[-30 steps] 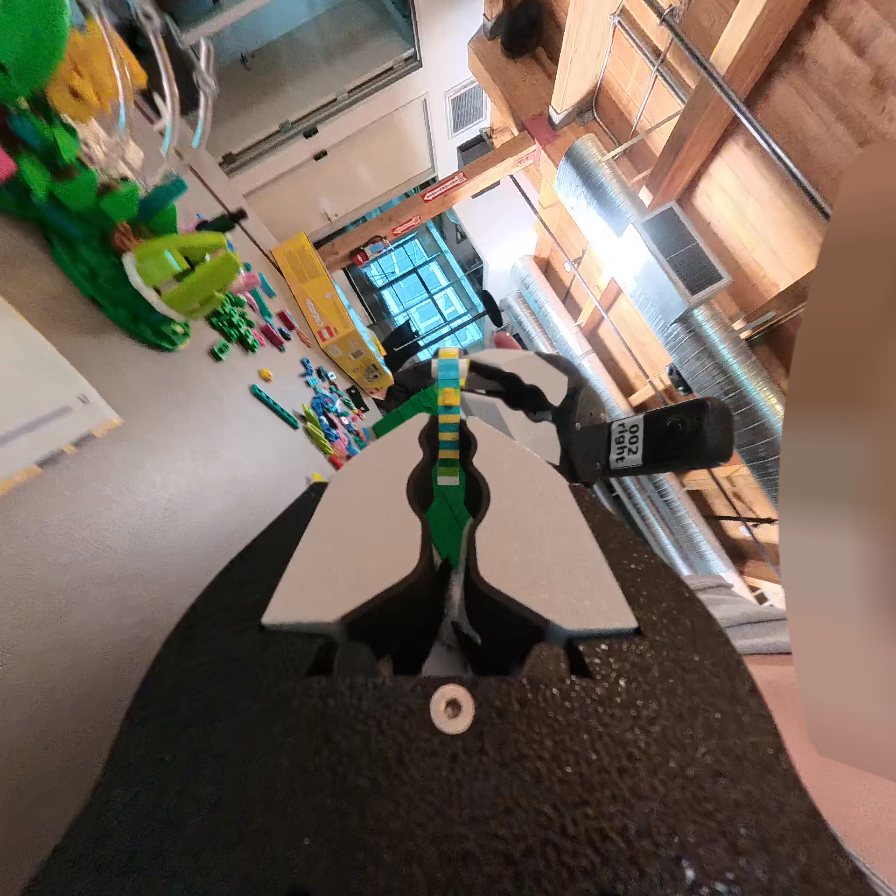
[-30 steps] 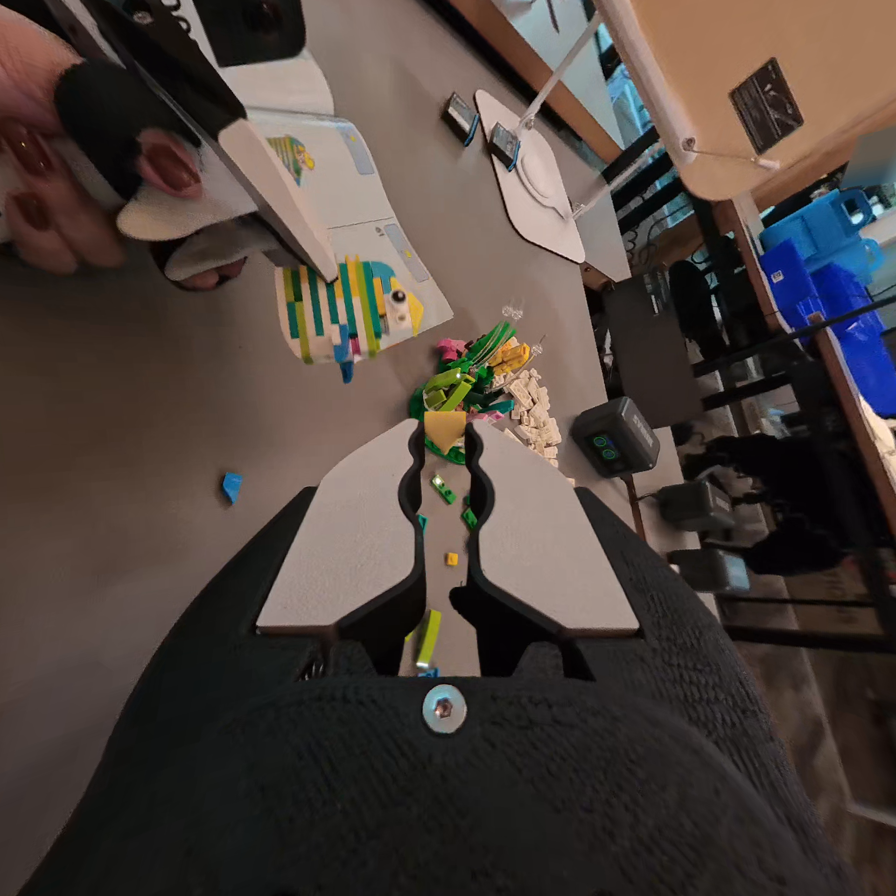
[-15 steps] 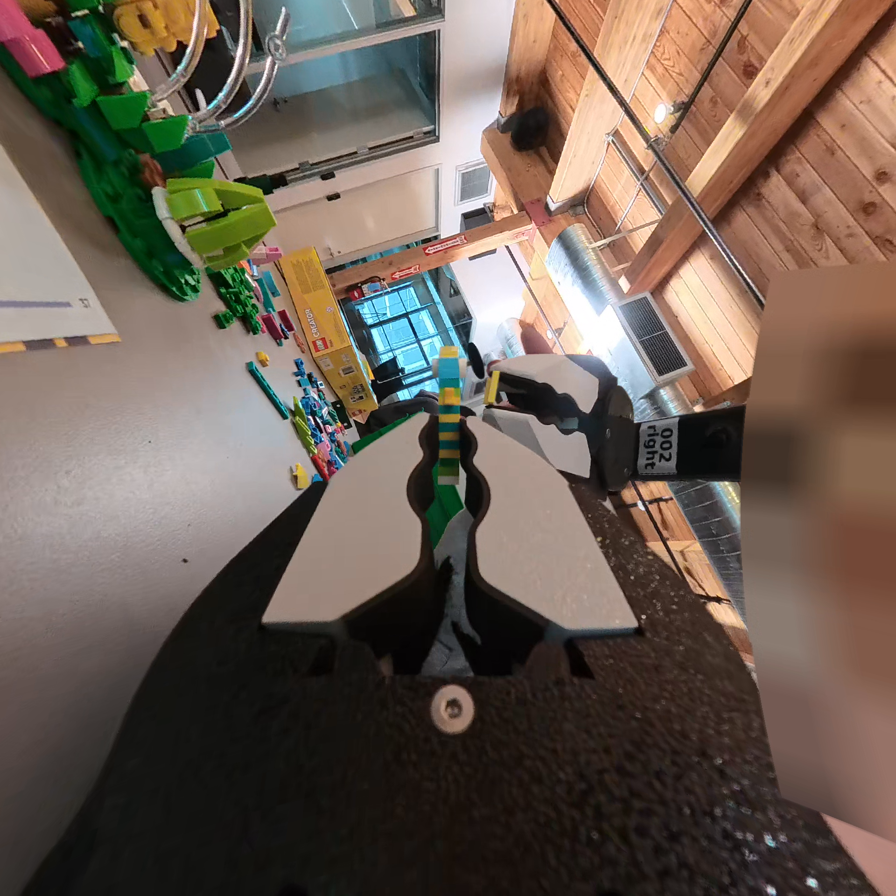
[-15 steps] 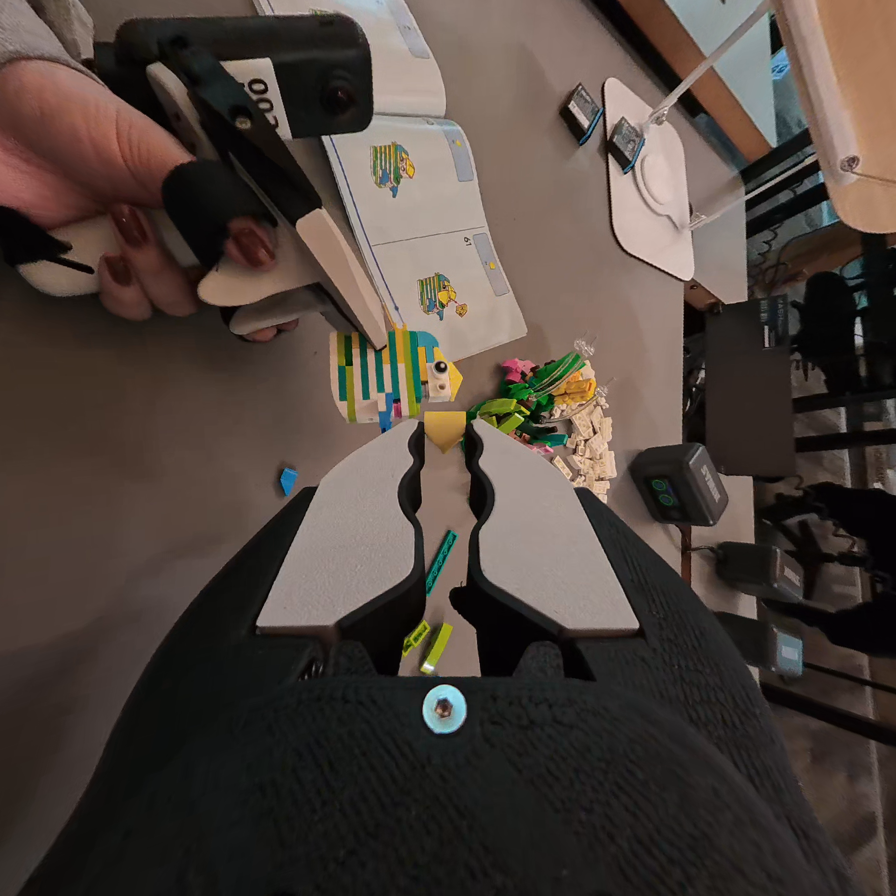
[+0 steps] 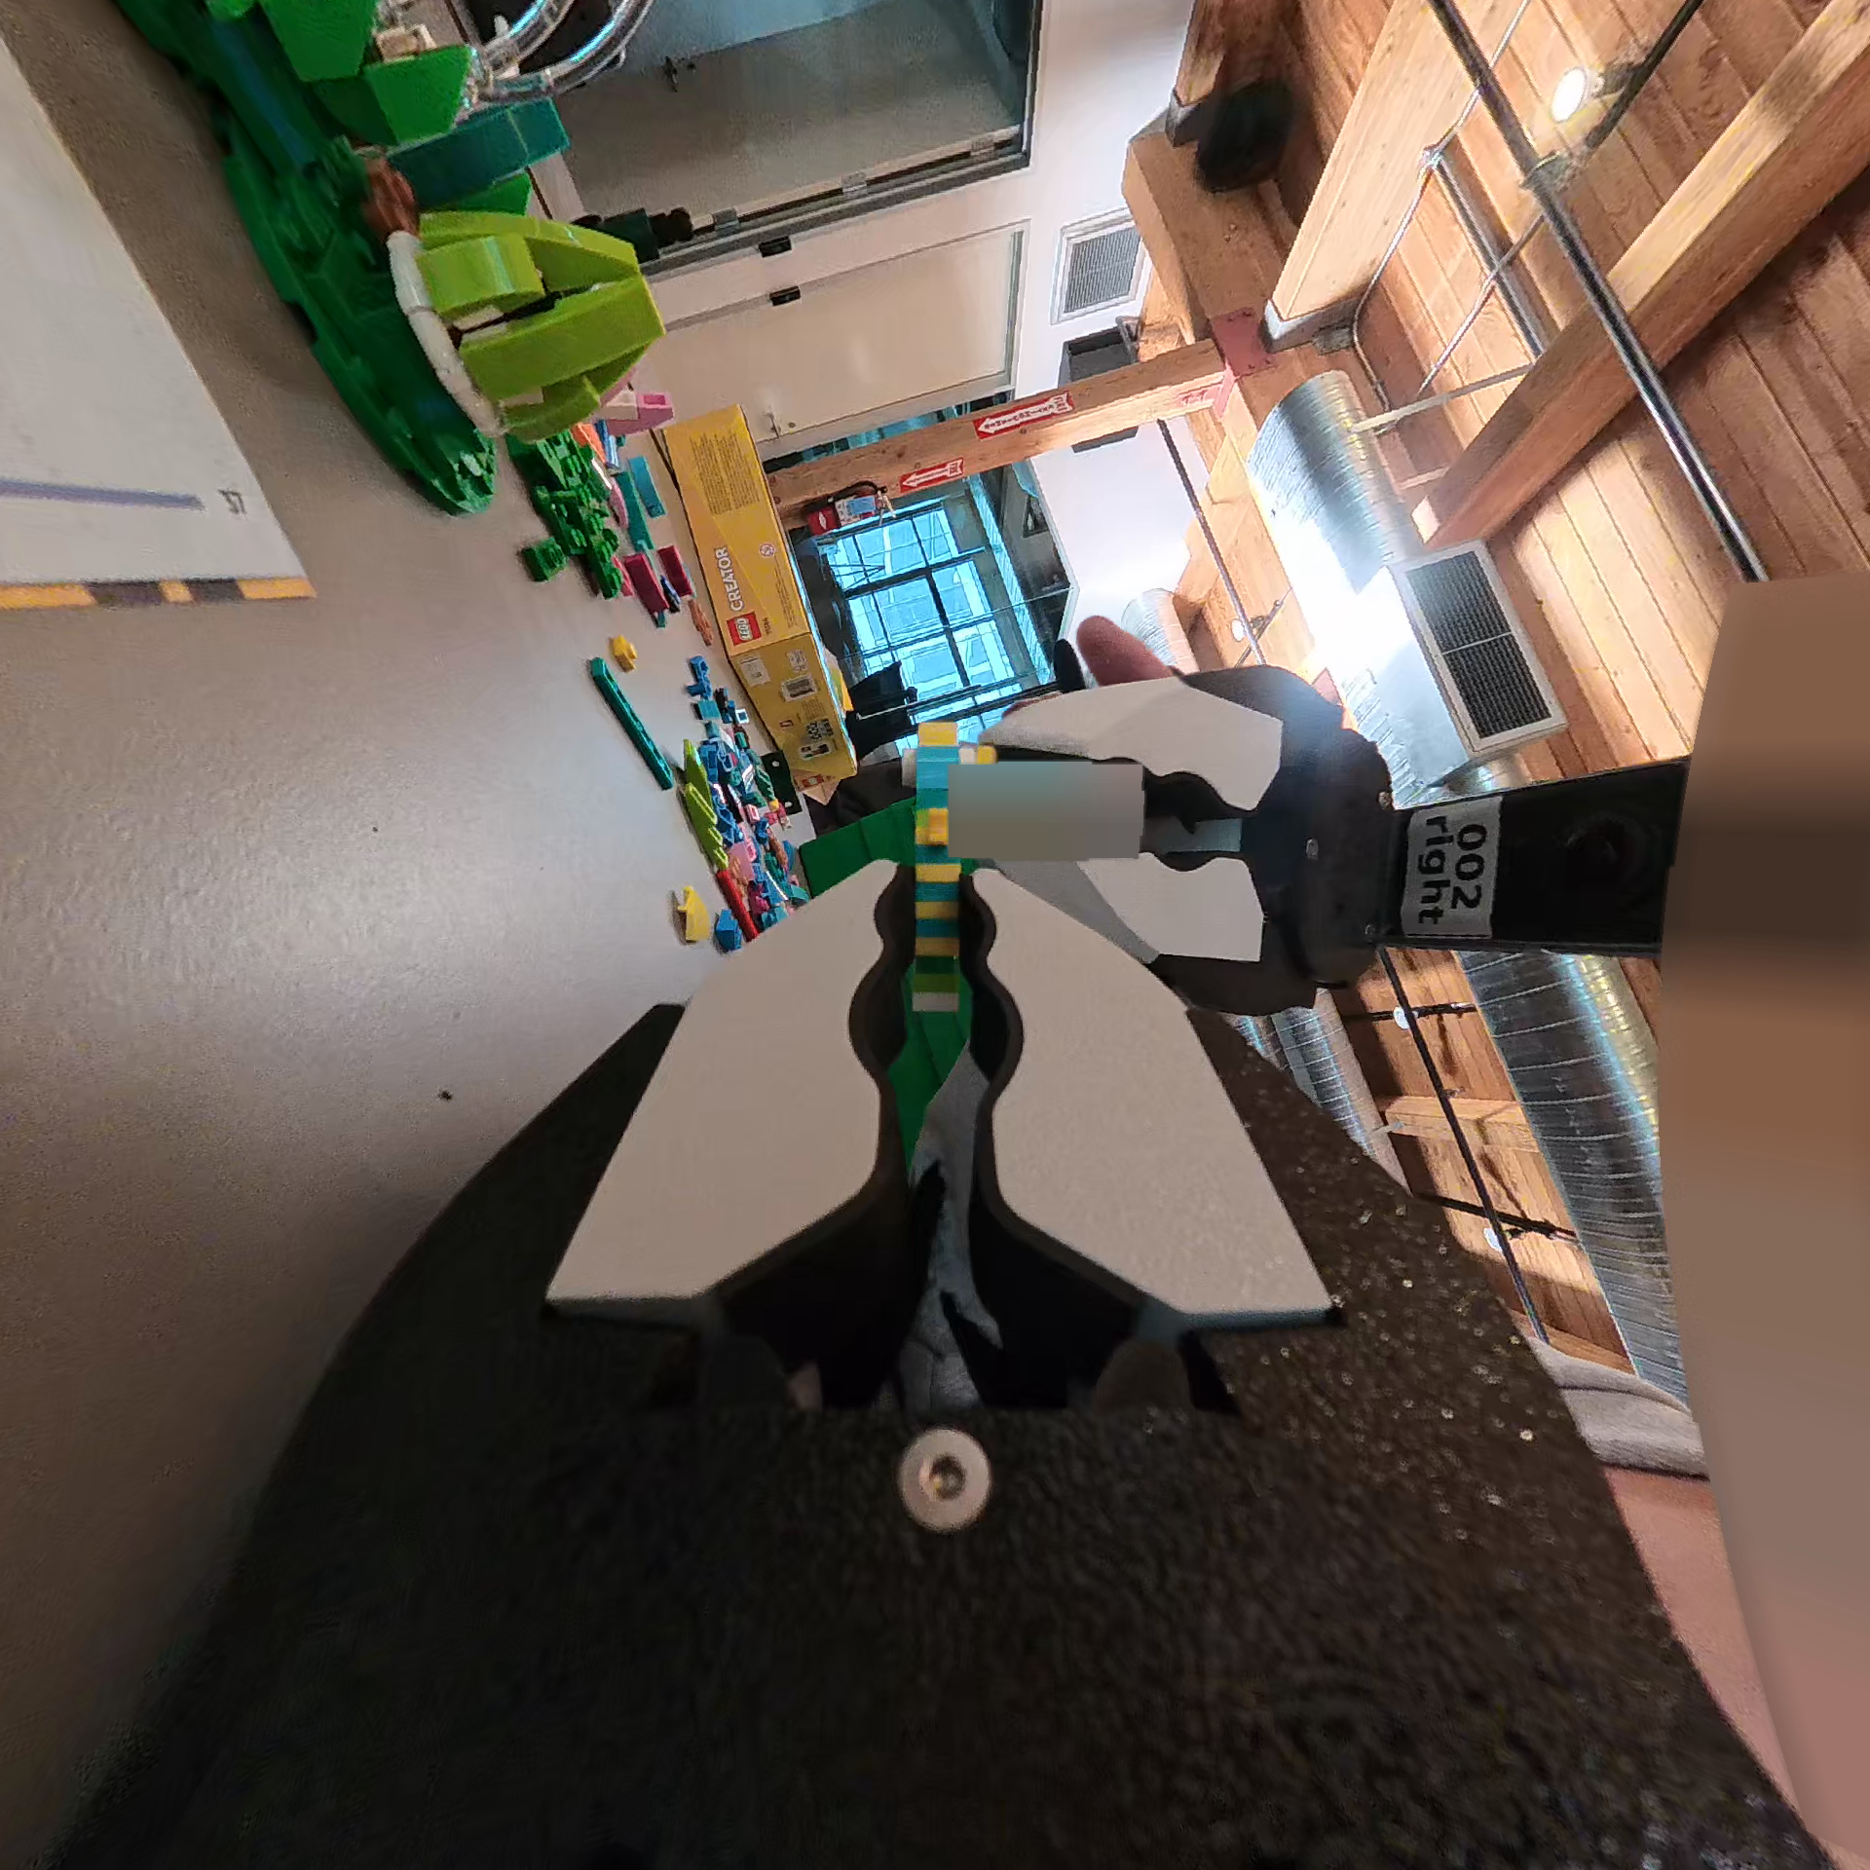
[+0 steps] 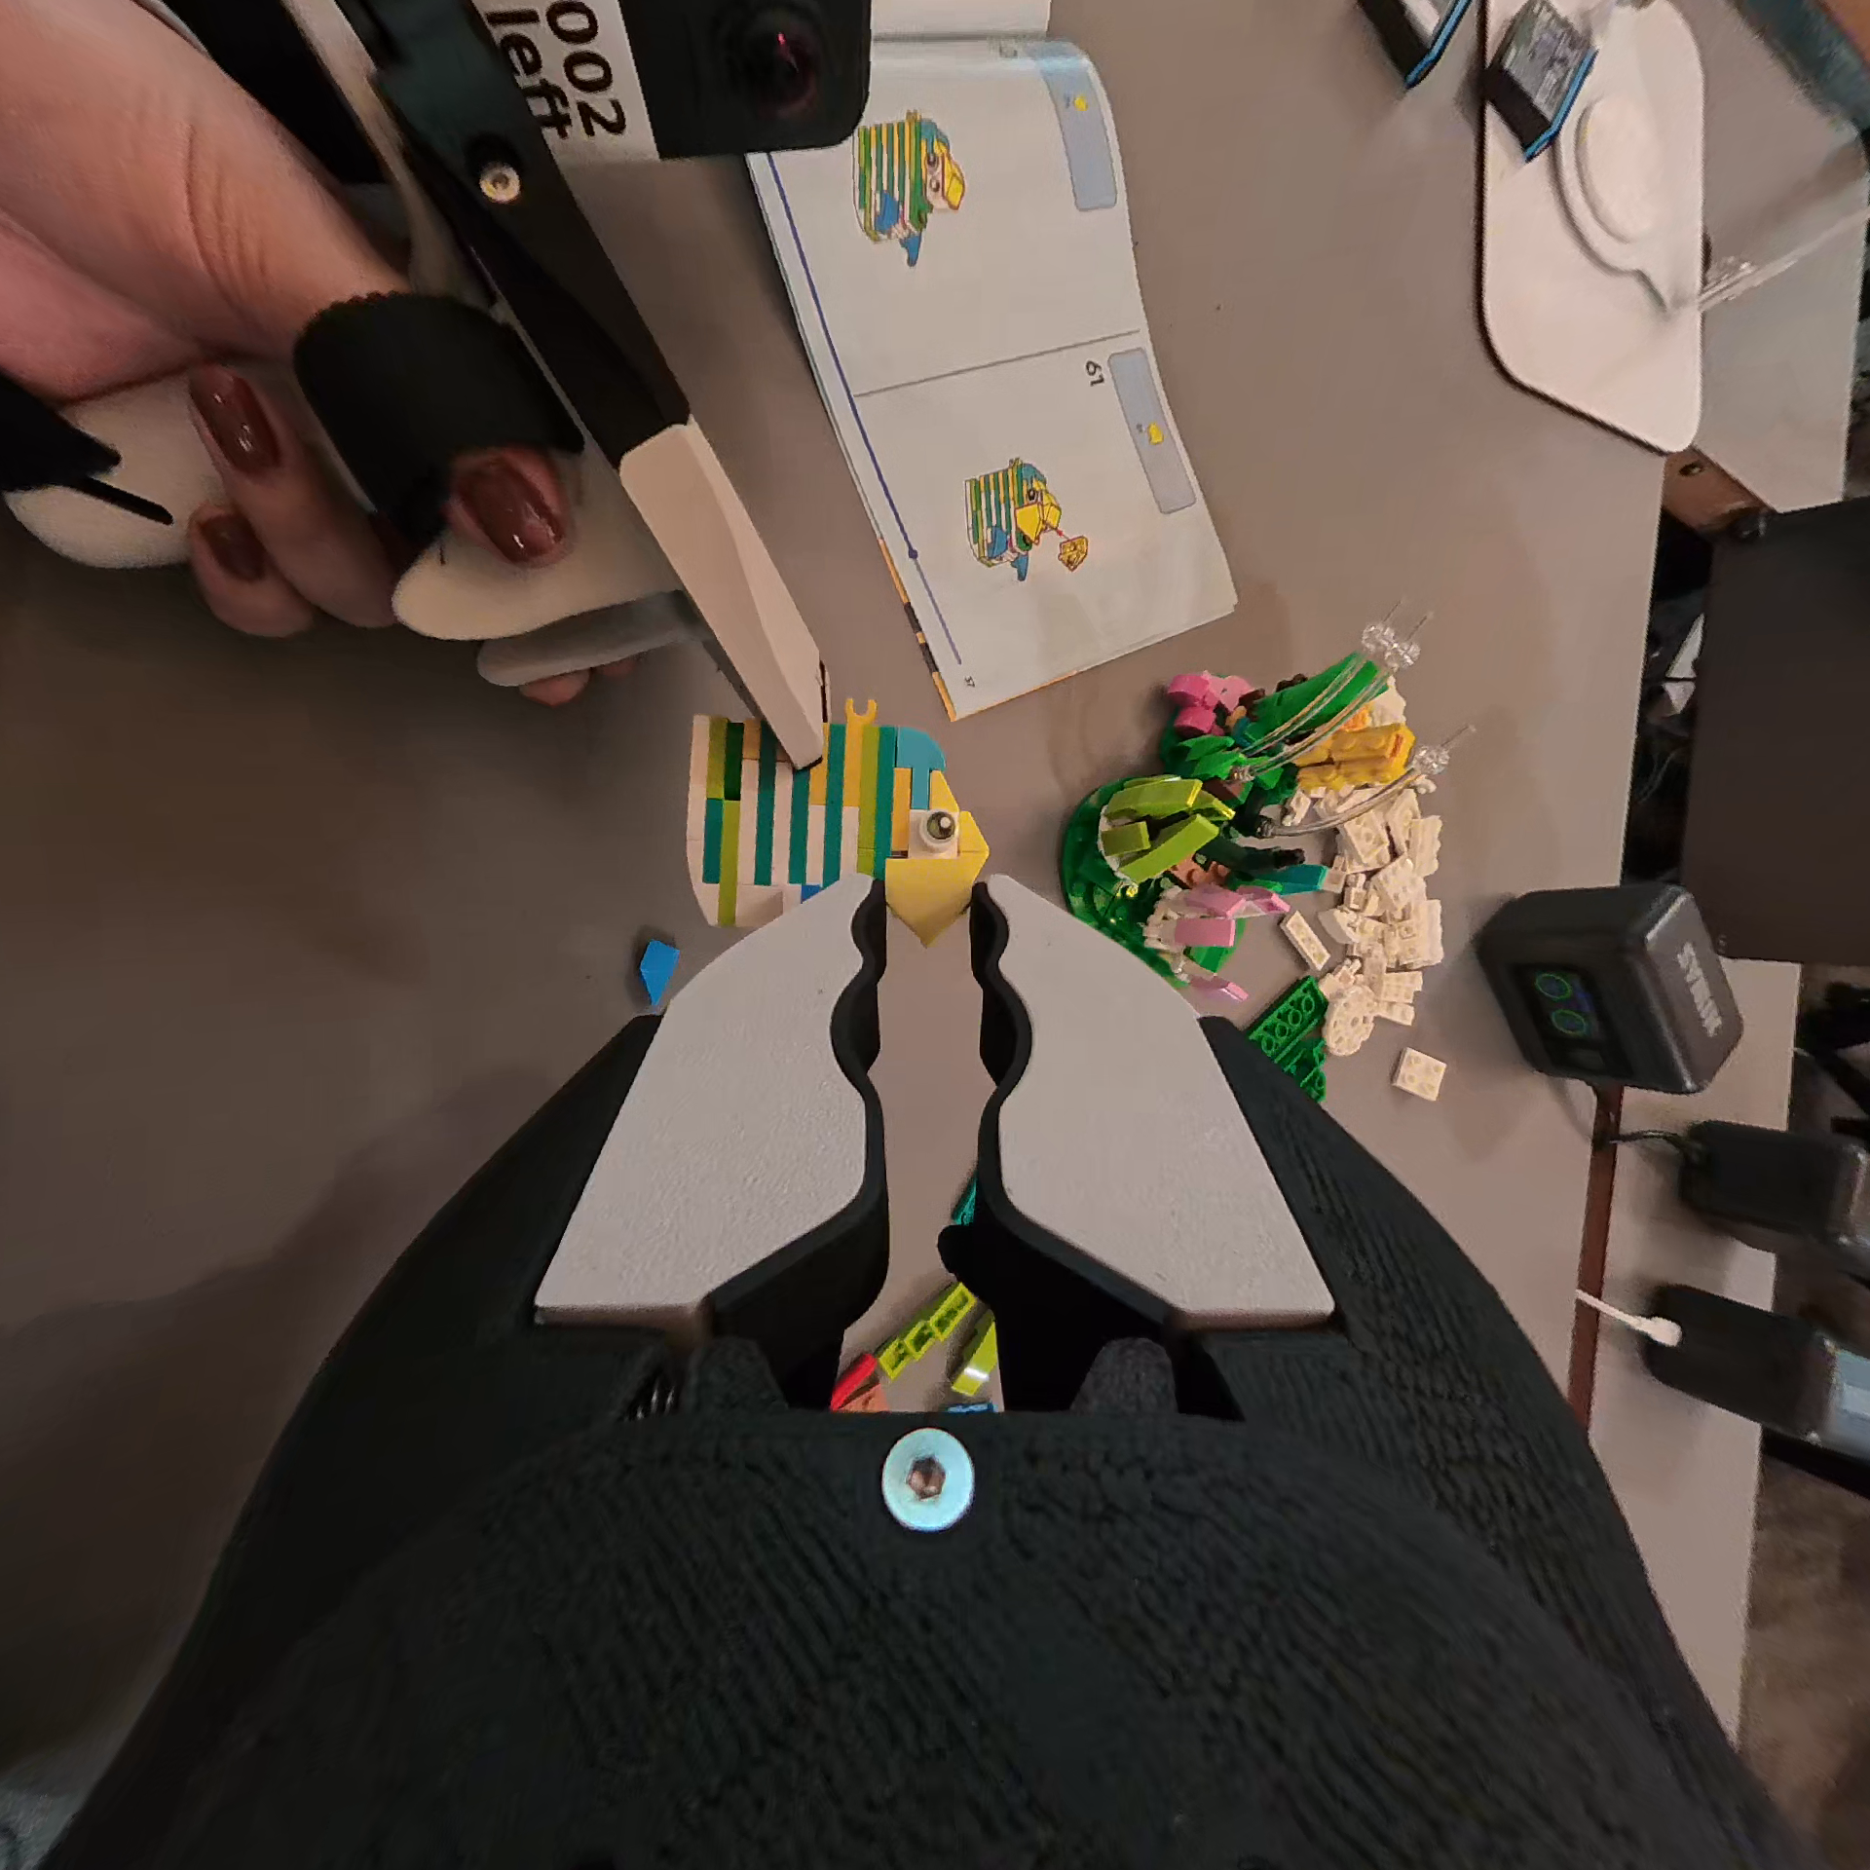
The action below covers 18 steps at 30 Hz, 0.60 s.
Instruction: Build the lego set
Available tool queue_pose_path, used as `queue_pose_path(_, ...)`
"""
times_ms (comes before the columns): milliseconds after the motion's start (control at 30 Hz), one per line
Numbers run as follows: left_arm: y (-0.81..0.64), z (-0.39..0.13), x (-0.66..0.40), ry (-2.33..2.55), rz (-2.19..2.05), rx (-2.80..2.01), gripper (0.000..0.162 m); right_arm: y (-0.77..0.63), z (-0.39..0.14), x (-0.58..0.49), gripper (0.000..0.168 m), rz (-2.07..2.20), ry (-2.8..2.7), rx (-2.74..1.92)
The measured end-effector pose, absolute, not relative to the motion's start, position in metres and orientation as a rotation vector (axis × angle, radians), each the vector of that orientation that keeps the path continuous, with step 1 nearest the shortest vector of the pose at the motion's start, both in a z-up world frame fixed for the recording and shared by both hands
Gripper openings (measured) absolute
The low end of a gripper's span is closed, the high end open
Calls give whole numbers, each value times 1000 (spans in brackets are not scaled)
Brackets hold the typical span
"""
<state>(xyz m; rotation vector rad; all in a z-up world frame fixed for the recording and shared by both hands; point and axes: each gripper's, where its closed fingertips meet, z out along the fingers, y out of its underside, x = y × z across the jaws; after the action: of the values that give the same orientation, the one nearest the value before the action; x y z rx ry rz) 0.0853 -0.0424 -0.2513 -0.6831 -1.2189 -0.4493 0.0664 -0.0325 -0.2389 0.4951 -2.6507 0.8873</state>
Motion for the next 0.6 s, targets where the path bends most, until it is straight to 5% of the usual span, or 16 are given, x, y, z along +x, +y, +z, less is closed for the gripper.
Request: queue_pose_path(600, -39, -253, 85, -1222, -445, -708, 8, -32, -244, 66, 15, 870, -2730, 387)
